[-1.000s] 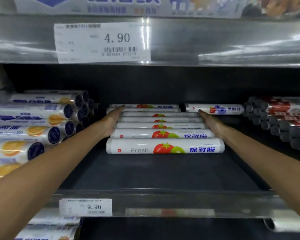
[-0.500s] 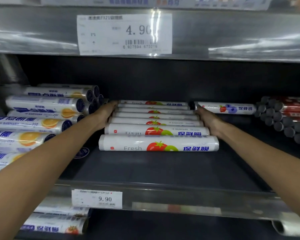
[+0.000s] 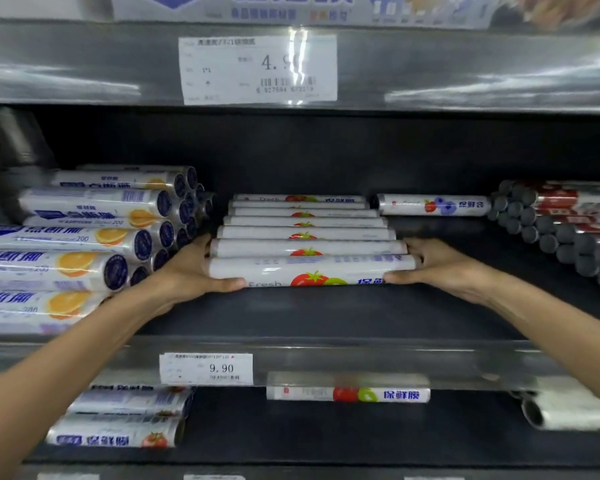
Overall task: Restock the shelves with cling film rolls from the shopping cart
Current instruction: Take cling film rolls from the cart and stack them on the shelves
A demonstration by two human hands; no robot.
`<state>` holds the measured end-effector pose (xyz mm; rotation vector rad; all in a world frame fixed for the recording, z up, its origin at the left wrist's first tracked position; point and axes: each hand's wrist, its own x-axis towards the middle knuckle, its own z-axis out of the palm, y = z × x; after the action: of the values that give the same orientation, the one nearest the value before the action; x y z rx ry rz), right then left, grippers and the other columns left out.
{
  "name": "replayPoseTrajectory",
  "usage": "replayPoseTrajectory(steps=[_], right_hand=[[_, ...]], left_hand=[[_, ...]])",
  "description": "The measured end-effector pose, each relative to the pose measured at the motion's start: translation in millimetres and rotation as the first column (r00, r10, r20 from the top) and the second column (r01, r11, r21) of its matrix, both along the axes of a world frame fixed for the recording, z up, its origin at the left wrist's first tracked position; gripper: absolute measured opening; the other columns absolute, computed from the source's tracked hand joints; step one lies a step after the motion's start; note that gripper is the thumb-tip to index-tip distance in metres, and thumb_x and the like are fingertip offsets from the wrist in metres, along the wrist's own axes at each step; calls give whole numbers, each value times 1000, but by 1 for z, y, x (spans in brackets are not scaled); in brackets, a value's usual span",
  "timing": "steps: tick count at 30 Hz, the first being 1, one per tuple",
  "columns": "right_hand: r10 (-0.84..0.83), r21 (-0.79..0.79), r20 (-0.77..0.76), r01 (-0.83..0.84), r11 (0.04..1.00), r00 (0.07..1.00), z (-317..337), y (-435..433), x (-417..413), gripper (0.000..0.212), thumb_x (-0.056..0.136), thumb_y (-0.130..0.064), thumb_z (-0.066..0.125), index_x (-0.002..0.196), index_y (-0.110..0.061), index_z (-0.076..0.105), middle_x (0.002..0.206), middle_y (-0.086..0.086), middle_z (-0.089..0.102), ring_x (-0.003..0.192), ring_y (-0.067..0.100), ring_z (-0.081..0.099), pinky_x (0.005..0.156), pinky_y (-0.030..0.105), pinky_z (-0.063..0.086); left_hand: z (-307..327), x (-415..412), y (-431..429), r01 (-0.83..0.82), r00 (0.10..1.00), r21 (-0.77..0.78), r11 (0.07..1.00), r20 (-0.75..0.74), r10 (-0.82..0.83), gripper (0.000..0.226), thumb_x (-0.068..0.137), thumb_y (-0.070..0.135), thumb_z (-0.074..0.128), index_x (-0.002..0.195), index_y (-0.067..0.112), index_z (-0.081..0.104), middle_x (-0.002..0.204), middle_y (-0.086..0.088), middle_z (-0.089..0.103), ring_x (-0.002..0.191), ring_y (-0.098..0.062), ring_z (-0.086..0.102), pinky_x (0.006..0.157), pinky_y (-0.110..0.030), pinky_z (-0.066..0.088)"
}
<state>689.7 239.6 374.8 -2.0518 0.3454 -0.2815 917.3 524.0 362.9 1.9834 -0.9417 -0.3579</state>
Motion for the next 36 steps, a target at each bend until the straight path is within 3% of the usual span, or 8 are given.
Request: replayPoseTrajectory(steps=[4, 7, 14, 18, 22, 26, 29, 36], right_hand=[[-83, -1, 42, 83, 997, 996, -5, 9, 11, 52, 75, -5, 76, 123, -15, 57, 113, -7, 66, 94, -9, 61, 77, 3, 45], [-136, -17, 58, 137, 990, 989, -9, 11, 17, 55, 72, -13, 80, 122, -17, 58, 110, -11, 66, 98, -6, 59, 80, 4, 45], [-81, 88, 1, 81, 993, 997, -8, -1, 11, 67, 69, -3, 79, 128, -18, 52, 118, -7, 65, 107, 0, 60, 84, 8, 46], [-58, 113, -33, 62, 992, 998, -3, -4, 15, 64, 69, 3, 78, 122, -22, 53, 114, -9, 66, 99, -5, 62, 76, 5, 47], [-59, 90, -35, 62, 994, 998, -5, -4, 19, 58, 70, 4, 77, 115, -25, 55, 107, -12, 67, 91, -9, 63, 72, 4, 46], [-8, 182, -34, 15, 983, 999, 0, -12, 16, 62, 67, -9, 80, 122, -21, 54, 117, -7, 66, 104, -2, 62, 83, 11, 48], [7, 363, 15, -12, 932, 1000, 7, -26, 22, 70, 68, -36, 77, 129, -14, 53, 126, 0, 63, 117, 9, 58, 98, 25, 42], [-174, 419, -63, 184, 889, 983, 8, -37, 74, 35, 94, -38, 51, 122, -18, 57, 115, 5, 67, 102, 16, 64, 81, 29, 50]], left_hand=[[-5, 7, 3, -101, 993, -45, 994, 54, 103, 68, 71, 18, 80, 131, 10, 48, 115, 4, 58, 112, -14, 53, 83, -12, 38], [-9, 12, 5, -147, 985, -91, 985, 73, 153, 68, 73, 22, 79, 132, 10, 49, 122, -2, 58, 111, -16, 53, 91, -21, 38], [-9, 11, -5, -129, 990, -128, 983, 43, 135, 57, 74, 14, 78, 125, 11, 53, 99, 9, 60, 86, 1, 54, 65, -2, 40], [-7, 10, -6, -140, 989, -149, 979, 18, 144, 62, 74, 14, 78, 128, 10, 49, 110, 3, 57, 99, -10, 53, 70, -6, 36], [-9, 15, -5, -128, 991, -152, 980, 4, 130, 58, 73, 13, 78, 125, 11, 52, 109, 3, 60, 91, 1, 55, 72, -6, 38], [-9, 17, -3, -127, 991, -154, 980, -62, 119, 59, 70, 14, 81, 121, 14, 54, 109, 7, 62, 95, 2, 55, 97, -24, 44], [-5, 21, 0, -114, 991, -90, 989, -78, 107, 102, 48, 42, 90, 134, 12, 46, 125, 5, 57, 115, -11, 54, 108, -33, 38], [-4, 13, -10, -79, 996, -99, 992, 21, 81, 87, 62, 5, 85, 134, 14, 37, 108, 15, 52, 97, 0, 50, 67, 5, 36]])
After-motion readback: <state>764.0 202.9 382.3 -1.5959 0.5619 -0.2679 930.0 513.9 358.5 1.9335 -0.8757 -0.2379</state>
